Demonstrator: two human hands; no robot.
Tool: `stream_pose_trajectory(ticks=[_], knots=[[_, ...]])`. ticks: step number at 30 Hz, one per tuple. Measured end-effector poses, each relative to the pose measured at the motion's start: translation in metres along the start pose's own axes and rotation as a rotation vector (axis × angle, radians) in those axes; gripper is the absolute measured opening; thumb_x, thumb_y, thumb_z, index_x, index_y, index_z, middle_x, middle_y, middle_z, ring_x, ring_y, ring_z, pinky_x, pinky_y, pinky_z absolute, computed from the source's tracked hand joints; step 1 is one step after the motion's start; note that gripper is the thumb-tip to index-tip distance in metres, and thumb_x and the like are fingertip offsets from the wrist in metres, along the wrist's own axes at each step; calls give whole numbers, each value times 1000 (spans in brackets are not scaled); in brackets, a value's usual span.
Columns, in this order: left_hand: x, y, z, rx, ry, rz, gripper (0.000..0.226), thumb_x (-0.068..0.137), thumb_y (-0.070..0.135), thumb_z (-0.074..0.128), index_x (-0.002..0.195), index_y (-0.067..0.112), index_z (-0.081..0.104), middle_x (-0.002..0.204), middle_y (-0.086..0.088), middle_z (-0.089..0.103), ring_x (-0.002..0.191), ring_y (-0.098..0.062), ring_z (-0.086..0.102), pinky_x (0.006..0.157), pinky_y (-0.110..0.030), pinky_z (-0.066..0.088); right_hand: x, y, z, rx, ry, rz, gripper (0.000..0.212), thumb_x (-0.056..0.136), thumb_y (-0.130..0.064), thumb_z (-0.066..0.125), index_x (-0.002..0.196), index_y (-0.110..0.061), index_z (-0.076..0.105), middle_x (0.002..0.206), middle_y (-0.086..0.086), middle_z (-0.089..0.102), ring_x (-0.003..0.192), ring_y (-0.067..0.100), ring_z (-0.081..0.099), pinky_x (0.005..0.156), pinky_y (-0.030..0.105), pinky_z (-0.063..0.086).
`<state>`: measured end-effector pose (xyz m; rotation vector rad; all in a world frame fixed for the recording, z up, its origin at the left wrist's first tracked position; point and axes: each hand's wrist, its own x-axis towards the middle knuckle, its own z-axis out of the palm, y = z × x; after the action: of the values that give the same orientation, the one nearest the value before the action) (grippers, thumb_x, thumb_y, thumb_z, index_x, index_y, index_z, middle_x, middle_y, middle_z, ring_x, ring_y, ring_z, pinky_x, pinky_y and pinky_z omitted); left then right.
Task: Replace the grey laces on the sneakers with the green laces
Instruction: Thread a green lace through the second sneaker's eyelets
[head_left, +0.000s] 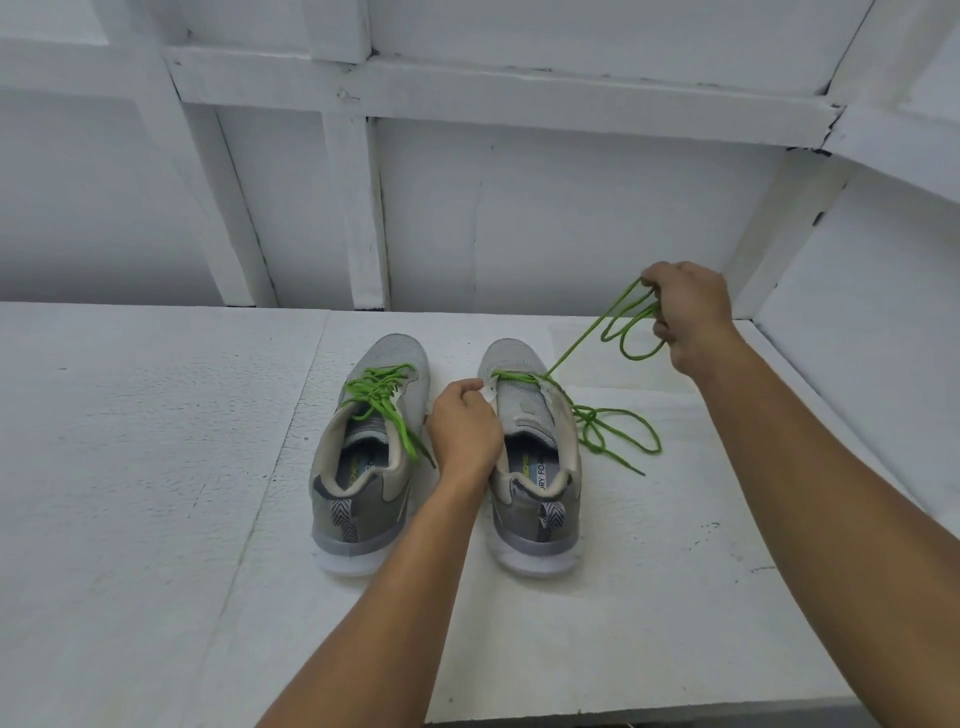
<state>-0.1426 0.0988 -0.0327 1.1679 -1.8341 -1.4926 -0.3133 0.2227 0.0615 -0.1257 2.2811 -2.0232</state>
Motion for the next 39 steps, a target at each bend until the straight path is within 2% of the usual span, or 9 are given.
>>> stream_pose_trajectory(ticks=[5,9,14,18,22,29,34,36,39], knots=[[5,16,-6,118,-104,67,34,96,12,37,116,15,65,112,-5,68,96,-22,60,76,-25,38,-16,-2,-6,-204,-126,-88,10,85,-15,61,75,-14,62,66,1,45,57,16,35,49,27,28],[28,56,6,386,-246,335,38,91,9,42,119,16,67,126,-1,64,117,-22,56,95,-29,43,-43,-5,-12,-494,-381,-96,12,87,-19,62,80,-11,69,80,1,61,72,17,49,62,31,37],[48,90,39,855,-622,603,40,95,6,41,127,17,63,132,-3,60,121,-24,53,102,-33,44,-75,10,-12,-663,-539,-20,16,84,-18,61,72,-10,63,72,3,54,68,18,44,64,36,36],[65,81,52,1142,-681,619,32,92,18,50,119,18,67,126,-2,62,115,-27,56,96,-38,48,-89,41,-13,-697,-547,48,15,85,-19,56,71,-14,58,72,7,49,68,20,41,63,36,33],[69,78,58,1242,-740,594,30,84,20,56,110,19,70,115,0,67,102,-24,60,91,-42,52,-93,62,-16,-665,-543,93,19,88,-19,58,69,-14,56,70,4,51,66,18,44,63,32,42],[70,72,60,1254,-768,652,24,90,14,52,111,11,64,113,-5,64,102,-27,59,92,-42,51,-93,74,-15,-614,-488,98,18,91,-19,58,78,-7,61,84,10,67,82,25,70,77,38,59],[81,63,51,905,-752,512,21,91,18,54,111,15,48,105,-2,53,94,-24,51,85,-36,45,-95,61,-19,-636,-561,182,21,98,-19,54,100,-1,63,92,6,63,70,21,74,69,37,62],[82,62,46,688,-745,389,12,86,14,57,94,17,49,91,-3,48,85,-23,46,79,-34,44,-94,51,-23,-645,-573,200,22,100,-18,50,111,-5,64,113,7,62,70,22,74,62,31,61],[75,75,38,387,-791,309,26,74,2,50,61,19,36,69,-6,34,71,-19,32,64,-34,25,-87,32,-34,-649,-562,213,26,100,-18,50,121,-9,62,127,5,58,71,21,75,54,24,54]])
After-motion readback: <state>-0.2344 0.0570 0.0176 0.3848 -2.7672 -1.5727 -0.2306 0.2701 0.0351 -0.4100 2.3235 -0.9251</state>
